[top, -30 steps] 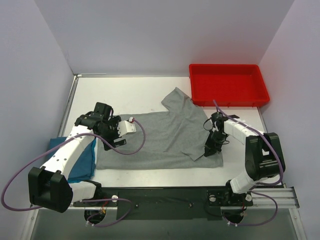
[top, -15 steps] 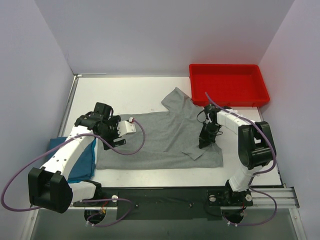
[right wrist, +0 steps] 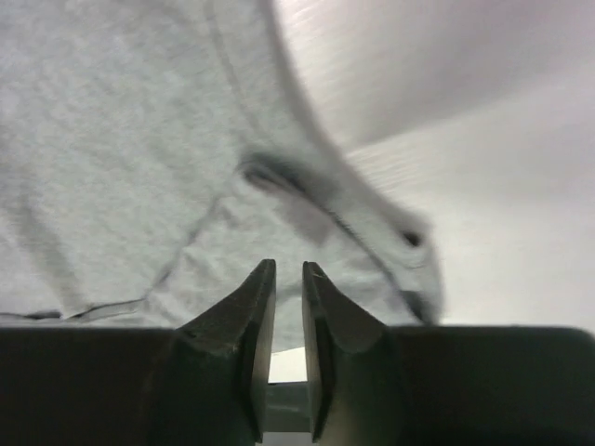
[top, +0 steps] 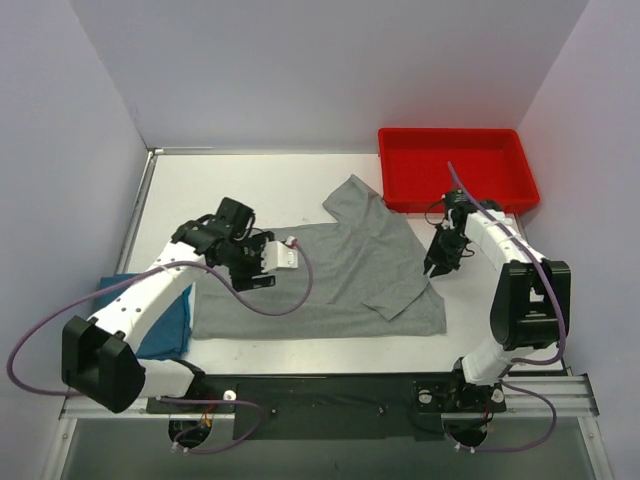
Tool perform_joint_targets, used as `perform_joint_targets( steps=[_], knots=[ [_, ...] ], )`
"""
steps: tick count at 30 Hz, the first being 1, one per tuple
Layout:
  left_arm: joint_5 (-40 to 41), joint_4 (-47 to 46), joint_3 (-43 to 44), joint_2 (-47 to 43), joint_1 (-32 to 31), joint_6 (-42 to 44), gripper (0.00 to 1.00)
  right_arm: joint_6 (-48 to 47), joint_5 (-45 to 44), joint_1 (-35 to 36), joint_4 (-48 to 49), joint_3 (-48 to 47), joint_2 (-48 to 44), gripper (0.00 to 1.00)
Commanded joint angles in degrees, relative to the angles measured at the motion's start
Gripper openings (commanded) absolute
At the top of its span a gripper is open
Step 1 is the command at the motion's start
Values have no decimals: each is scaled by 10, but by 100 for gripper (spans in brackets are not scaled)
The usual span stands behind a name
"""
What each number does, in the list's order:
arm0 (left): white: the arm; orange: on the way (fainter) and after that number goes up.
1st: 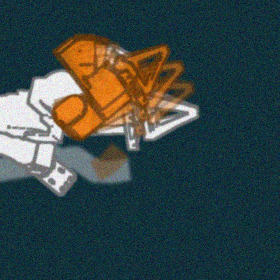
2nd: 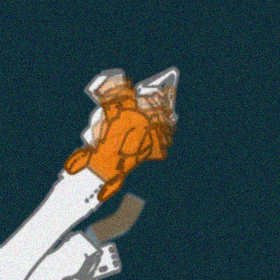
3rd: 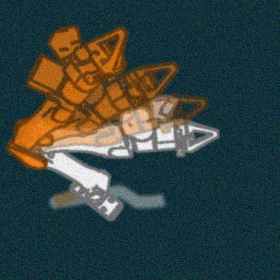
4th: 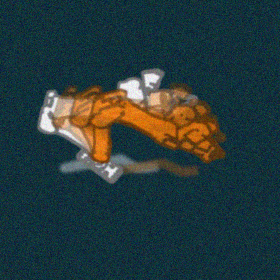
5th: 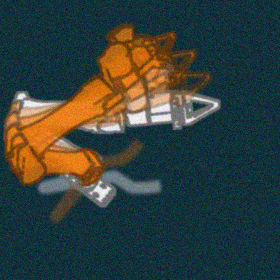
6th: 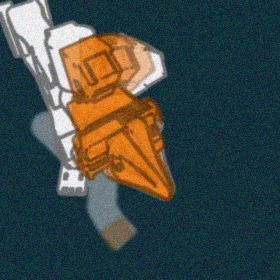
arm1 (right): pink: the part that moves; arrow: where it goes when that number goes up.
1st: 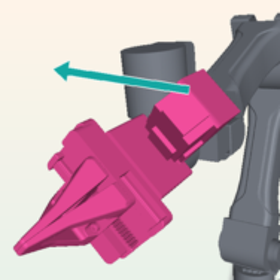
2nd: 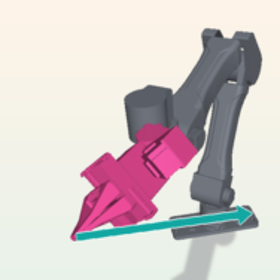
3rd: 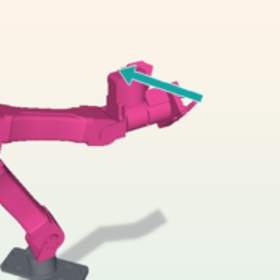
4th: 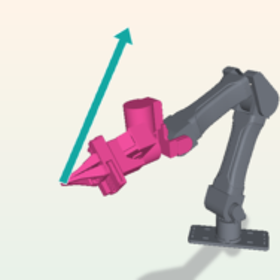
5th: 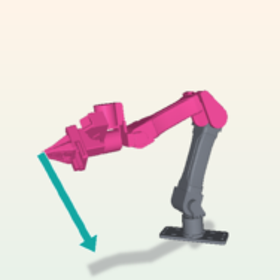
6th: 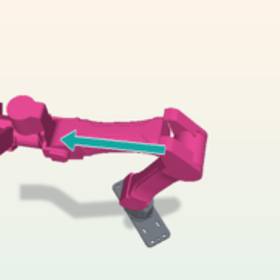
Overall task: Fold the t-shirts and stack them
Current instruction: Fold the flattened tshirt in 1/3 of the way
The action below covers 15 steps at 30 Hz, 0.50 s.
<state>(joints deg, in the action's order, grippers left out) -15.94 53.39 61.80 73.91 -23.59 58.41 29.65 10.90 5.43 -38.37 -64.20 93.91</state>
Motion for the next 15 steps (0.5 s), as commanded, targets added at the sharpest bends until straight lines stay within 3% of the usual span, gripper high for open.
perform_joint_targets(
  steps=[1, 6, 11, 15],
  knots=[
    [-88, -51, 74, 70, -107, -21, 72, -76, -34, -37, -39, 7, -15, 26],
    [-163, -166, 160, 198, -203, -45, 59, -87, -9, -47, -20, 12, 20, 36],
    [-253, -229, 210, 295, -296, 5, 59, -93, -7, -52, 0, 15, 29, 38],
    [-256, -292, 222, 345, -334, 14, 67, -94, -4, -52, 11, 15, 41, 38]
  ],
)
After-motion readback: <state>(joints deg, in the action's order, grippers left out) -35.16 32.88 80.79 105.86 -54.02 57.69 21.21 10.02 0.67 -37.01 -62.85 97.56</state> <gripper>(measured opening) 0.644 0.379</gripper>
